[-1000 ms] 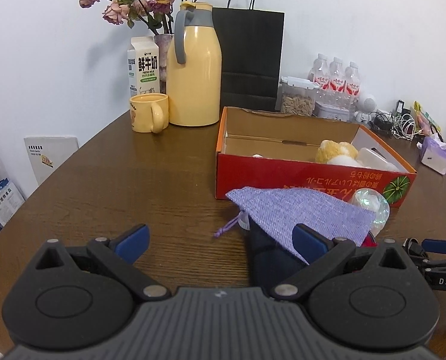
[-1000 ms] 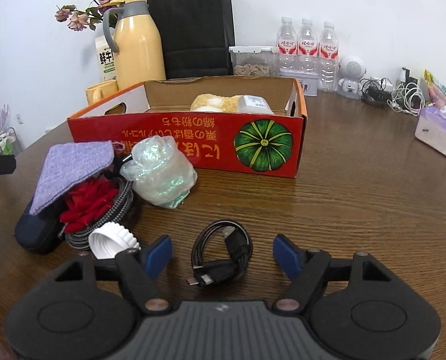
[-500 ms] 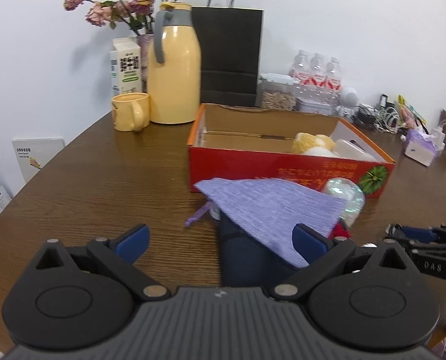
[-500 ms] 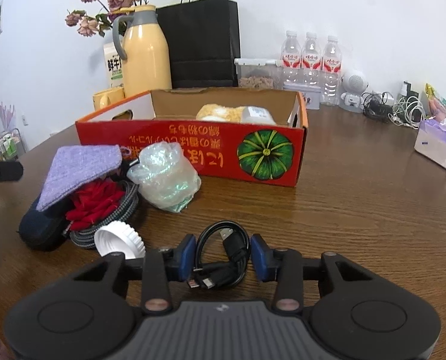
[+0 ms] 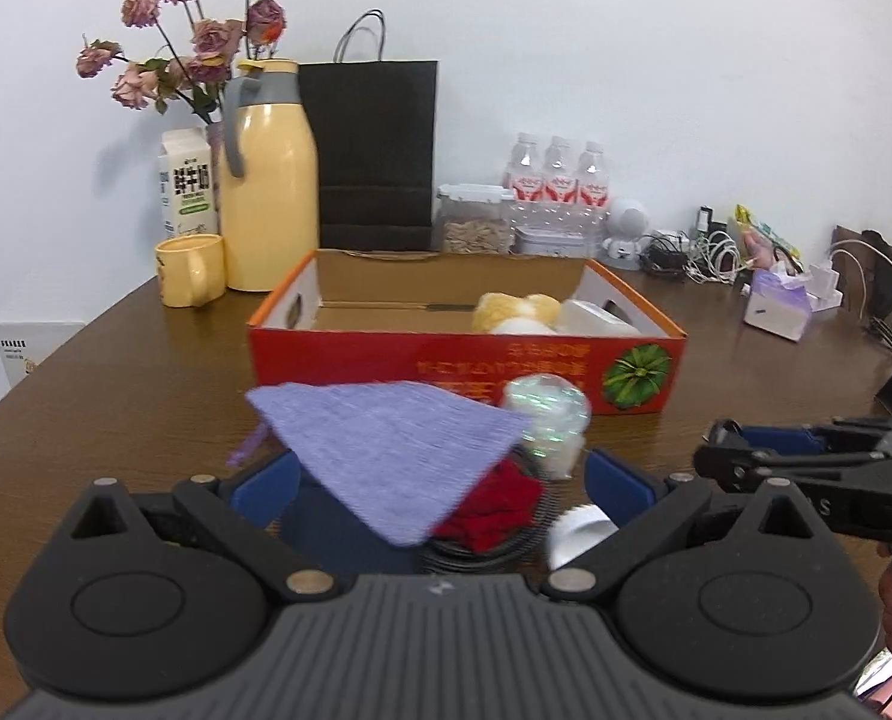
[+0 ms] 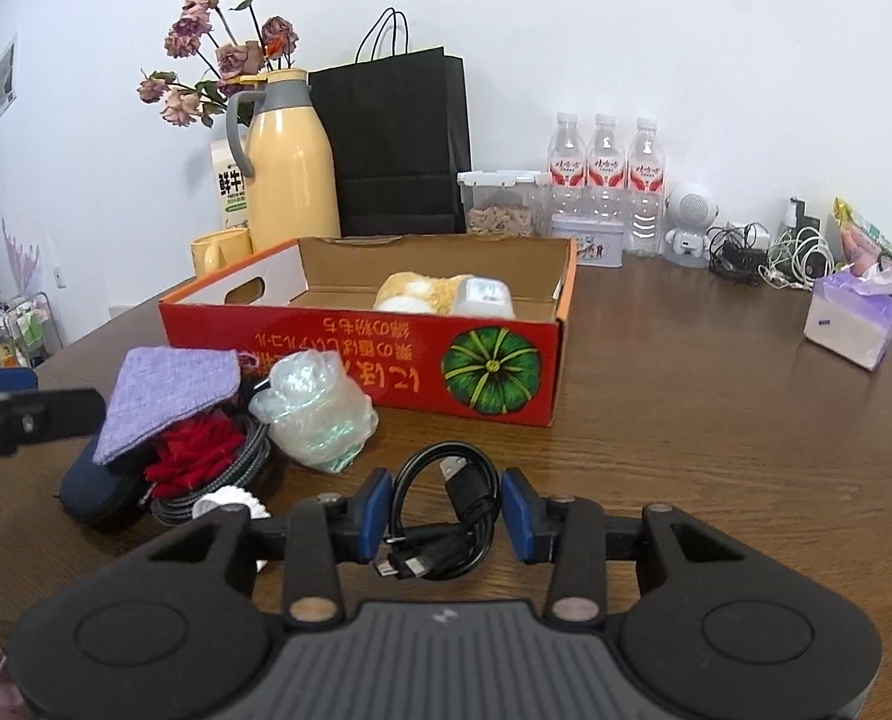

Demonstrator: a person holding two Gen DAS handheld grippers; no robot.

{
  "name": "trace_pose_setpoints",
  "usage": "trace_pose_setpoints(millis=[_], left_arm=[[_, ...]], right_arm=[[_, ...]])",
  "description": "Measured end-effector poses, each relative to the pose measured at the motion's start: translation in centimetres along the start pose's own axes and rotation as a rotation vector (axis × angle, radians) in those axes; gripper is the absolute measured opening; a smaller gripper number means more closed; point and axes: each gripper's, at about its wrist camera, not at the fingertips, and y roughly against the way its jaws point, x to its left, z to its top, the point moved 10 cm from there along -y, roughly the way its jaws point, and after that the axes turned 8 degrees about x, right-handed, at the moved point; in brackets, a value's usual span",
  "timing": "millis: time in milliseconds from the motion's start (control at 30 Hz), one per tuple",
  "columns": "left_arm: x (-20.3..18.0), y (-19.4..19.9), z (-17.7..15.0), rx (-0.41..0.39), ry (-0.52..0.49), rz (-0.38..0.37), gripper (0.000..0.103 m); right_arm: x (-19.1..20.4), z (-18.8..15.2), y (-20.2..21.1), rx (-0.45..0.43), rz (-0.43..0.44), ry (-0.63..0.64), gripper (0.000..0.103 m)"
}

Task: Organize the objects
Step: 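Grasp the white bottle cap with the left gripper while the right gripper holds the cable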

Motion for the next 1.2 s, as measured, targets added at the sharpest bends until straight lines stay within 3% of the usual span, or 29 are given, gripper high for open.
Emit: trace_pose_setpoints(millis=[533,633,733,900,967,1033,1200], left_arm=[[-6.1,-2.0,-2.4,0.028,-0.005,0.043,0.103],[-6.5,-2.7,-2.7,0.035,-0.011,0.055,0.095],[-7.0,-3.3,-3.0,0.039,-0.02,0.071,0.079],[-7.7,-4.3,-3.2,0.042,-0.053,0.113,0.069],[-7.7,-4.7,-3.5,0.057,-0.062,0.135,0.051],[-7.6,-4.9,-3.7,0.063,-0.071,0.152,0.041],[-7.7,-4.3,-3.7,0.047,-0.085,0.137,0.04]], right_arm=[[-2.2,0.5,0.4,-0.027,0.045,0.02,0.039],[-2.3,0.4,0.1,-0.024,0.058,0.023,0.039],[-2.2,0.4,-0.1,-0.023,0.069,0.029,0.039],[-2.1,0.3,-0.3,-0.019,0.085,0.026,0.039],[-2.2,0.2,-0.4,-0.016,0.09,0.022,0.039],[-2.2,0.1,-0.5,-0.013,0.092,0.019,0.039],[-2.2,-0.1,-0.6,-0.008,0.094,0.015,0.039]])
